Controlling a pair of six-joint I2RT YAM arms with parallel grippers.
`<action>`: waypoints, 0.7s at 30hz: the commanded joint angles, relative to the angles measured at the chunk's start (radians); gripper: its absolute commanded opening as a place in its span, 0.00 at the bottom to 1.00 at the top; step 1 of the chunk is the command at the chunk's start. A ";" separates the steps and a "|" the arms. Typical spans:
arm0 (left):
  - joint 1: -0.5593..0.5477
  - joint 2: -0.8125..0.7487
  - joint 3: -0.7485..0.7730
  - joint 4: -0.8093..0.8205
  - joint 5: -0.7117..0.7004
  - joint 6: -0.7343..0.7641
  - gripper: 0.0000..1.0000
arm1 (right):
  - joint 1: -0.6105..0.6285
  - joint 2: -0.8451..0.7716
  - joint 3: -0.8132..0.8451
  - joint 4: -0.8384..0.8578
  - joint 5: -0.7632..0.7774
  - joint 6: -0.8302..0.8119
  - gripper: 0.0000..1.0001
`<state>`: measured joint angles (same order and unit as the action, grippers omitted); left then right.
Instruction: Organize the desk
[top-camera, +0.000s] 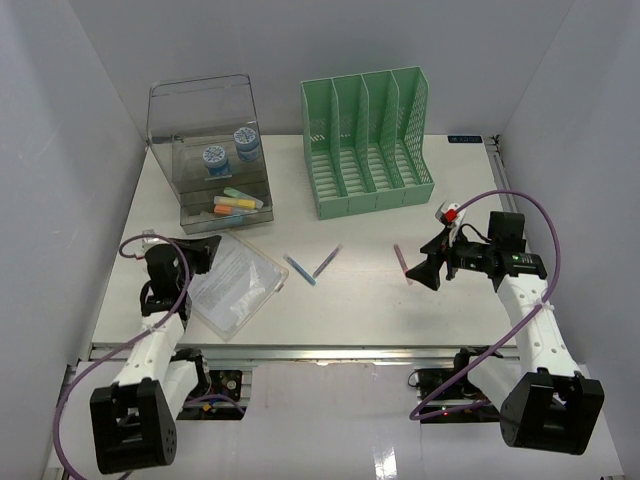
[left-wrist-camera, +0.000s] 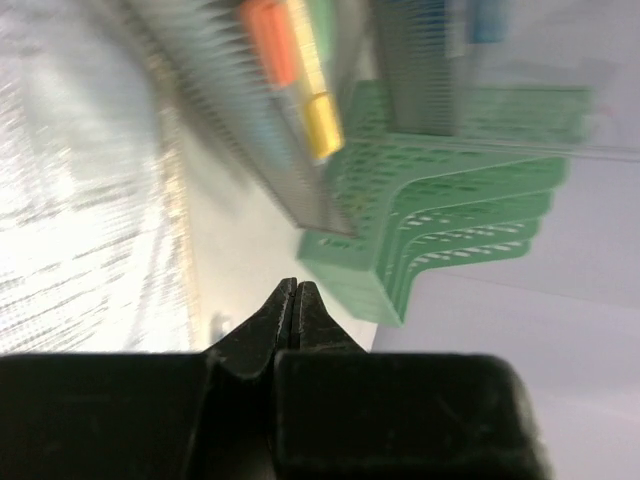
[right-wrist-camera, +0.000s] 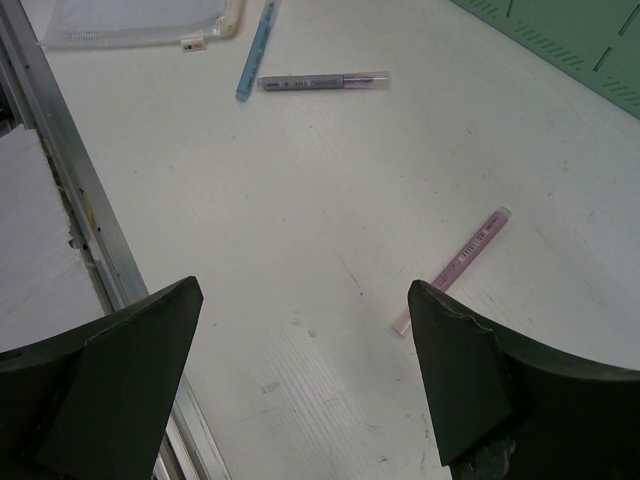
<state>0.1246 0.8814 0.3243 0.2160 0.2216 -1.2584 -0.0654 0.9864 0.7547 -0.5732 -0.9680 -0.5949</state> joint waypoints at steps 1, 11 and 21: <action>0.003 0.158 -0.012 0.031 0.056 -0.051 0.06 | -0.005 0.009 -0.003 0.016 -0.015 -0.006 0.90; 0.001 0.574 0.186 0.221 0.120 -0.051 0.08 | -0.022 0.013 -0.006 0.018 -0.012 -0.005 0.90; 0.001 0.723 0.448 0.131 0.105 -0.032 0.27 | -0.027 0.020 -0.003 0.018 -0.006 -0.006 0.90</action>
<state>0.1242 1.5609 0.6689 0.3644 0.3302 -1.2989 -0.0849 1.0052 0.7544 -0.5731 -0.9665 -0.5945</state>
